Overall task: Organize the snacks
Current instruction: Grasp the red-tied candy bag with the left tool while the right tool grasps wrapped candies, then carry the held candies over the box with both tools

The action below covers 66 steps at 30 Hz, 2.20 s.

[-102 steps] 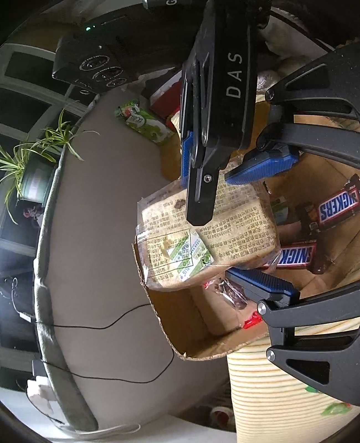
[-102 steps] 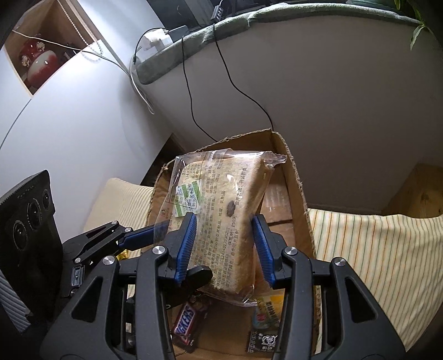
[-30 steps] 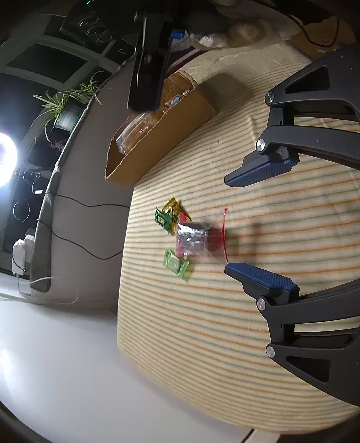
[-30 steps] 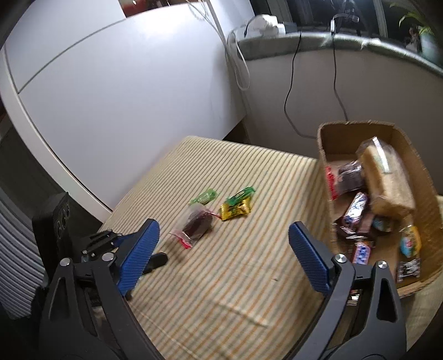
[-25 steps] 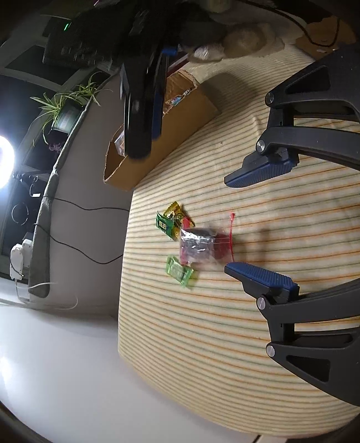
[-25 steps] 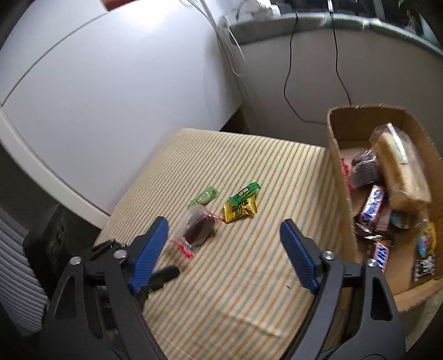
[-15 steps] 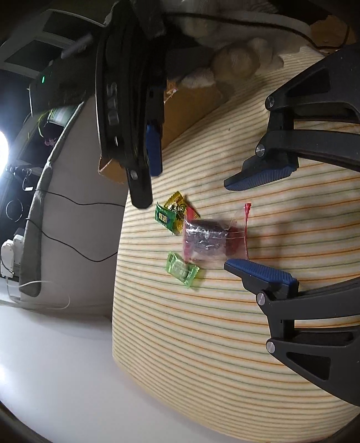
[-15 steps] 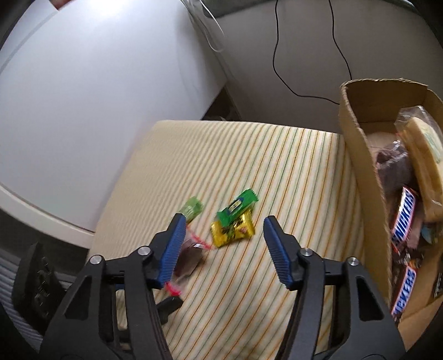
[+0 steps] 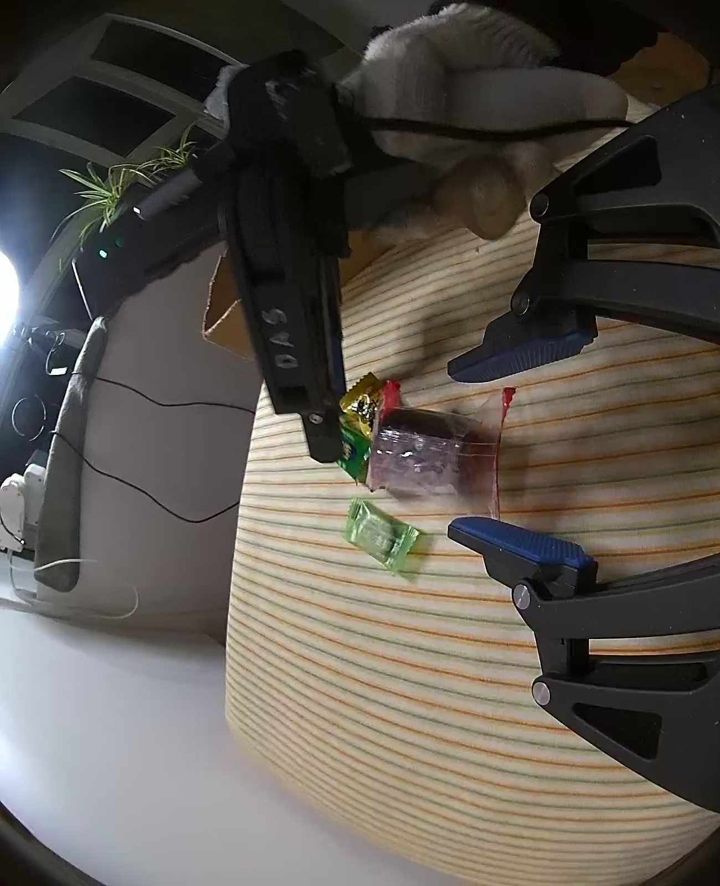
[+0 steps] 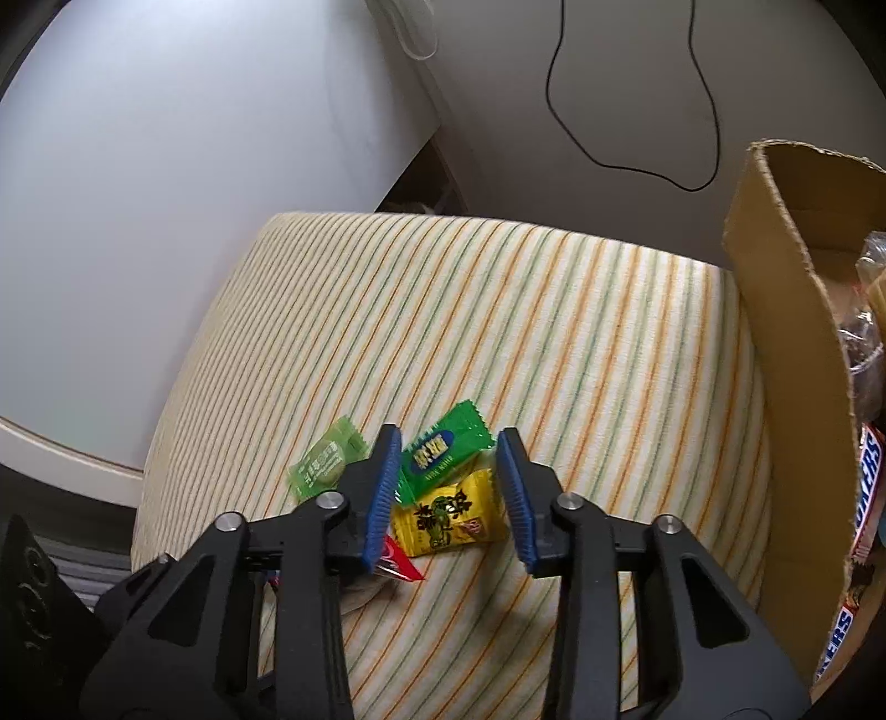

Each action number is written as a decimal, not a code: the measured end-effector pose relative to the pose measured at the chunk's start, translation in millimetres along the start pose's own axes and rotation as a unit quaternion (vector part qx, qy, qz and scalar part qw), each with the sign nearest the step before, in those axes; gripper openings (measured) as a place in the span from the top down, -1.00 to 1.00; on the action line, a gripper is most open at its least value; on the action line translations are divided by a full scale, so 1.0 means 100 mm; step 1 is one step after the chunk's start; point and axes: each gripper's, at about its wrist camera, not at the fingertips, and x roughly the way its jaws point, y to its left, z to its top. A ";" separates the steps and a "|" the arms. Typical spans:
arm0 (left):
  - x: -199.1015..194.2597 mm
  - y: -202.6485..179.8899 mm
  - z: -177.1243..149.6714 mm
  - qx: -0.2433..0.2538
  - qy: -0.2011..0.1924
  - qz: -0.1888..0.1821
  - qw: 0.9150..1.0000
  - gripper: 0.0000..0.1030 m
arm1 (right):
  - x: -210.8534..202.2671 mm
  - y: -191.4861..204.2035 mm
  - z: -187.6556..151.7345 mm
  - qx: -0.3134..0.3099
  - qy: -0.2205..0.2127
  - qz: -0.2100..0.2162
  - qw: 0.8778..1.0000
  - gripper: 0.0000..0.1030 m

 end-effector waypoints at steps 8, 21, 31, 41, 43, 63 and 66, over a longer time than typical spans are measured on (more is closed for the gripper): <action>-0.01 -0.09 0.04 0.024 0.006 0.011 1.000 -0.09 | 0.08 0.06 0.08 -0.001 0.007 -0.003 1.000 0.28; 0.22 0.02 0.01 -0.005 0.025 0.008 1.000 0.31 | 0.26 0.30 0.13 -0.048 0.019 -0.044 0.998 0.46; -0.02 0.18 -0.13 -0.021 0.011 0.028 0.999 0.38 | 0.22 0.29 0.06 -0.058 0.000 -0.043 0.997 0.61; -0.21 0.15 -0.13 -0.027 -0.008 0.026 0.999 0.38 | -0.16 0.17 -0.03 -0.038 -0.041 -0.017 0.998 0.64; -0.25 0.08 -0.11 -0.021 -0.014 0.022 0.999 0.38 | -0.28 0.15 -0.04 -0.034 -0.051 -0.008 0.998 0.64; -0.27 -0.82 0.21 0.052 -0.040 -0.027 0.998 0.38 | -1.46 -0.59 -0.54 -0.026 -0.135 -0.027 0.990 0.64; -0.25 -0.96 0.26 0.063 -0.042 -0.033 0.997 0.38 | -1.62 -0.78 -0.64 -0.012 -0.145 -0.028 0.989 0.64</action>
